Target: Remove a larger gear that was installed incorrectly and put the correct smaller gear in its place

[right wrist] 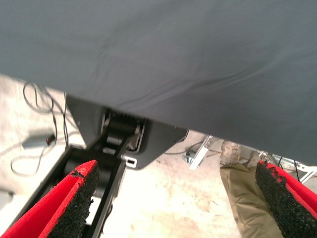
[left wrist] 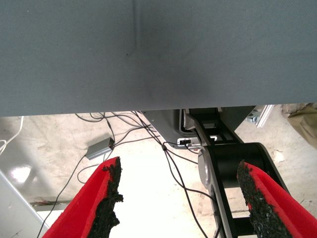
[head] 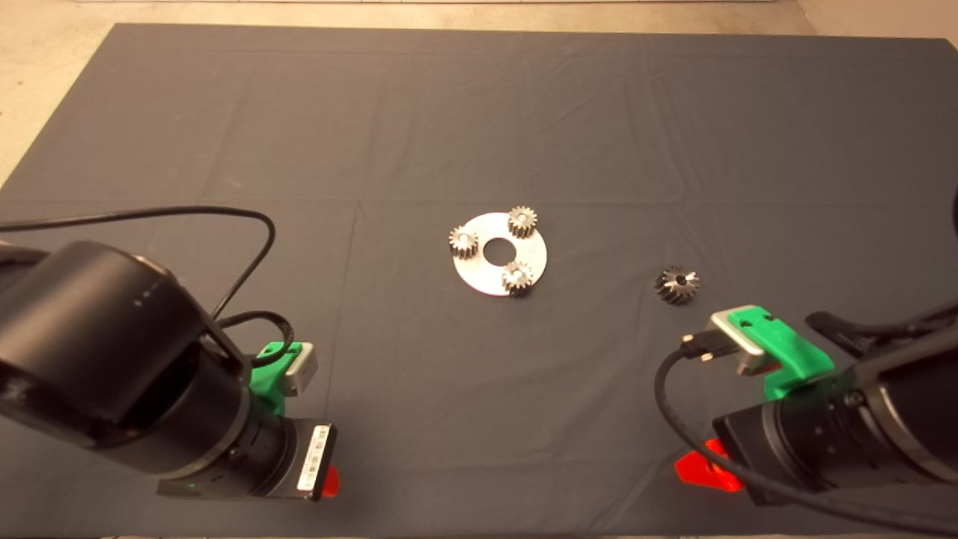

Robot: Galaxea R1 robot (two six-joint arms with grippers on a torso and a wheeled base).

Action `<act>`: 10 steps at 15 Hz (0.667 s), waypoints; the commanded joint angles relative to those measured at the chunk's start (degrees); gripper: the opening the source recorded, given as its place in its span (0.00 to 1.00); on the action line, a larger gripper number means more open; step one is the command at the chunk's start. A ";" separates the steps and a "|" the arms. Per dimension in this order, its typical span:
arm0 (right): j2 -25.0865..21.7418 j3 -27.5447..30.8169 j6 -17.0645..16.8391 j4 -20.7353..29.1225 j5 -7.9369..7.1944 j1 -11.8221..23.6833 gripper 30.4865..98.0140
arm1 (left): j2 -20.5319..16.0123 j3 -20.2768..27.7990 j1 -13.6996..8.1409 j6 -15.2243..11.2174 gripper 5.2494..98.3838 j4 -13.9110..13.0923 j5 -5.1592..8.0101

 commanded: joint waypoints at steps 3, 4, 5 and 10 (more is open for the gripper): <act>6.20 -0.20 0.44 1.62 -7.13 -0.89 0.78 | -0.31 2.25 -0.94 -0.95 0.58 -2.52 7.55; 6.45 -0.20 0.35 1.58 -7.13 -0.89 0.78 | -0.13 2.25 -0.94 -0.93 0.58 -2.43 7.55; 6.27 -0.11 0.44 1.62 -7.13 -0.97 0.78 | -0.04 2.25 -0.94 -0.93 0.58 -2.43 7.55; 4.21 -0.20 0.62 1.62 -7.13 -3.17 0.78 | -0.48 1.52 -0.94 -0.93 0.58 -2.26 7.55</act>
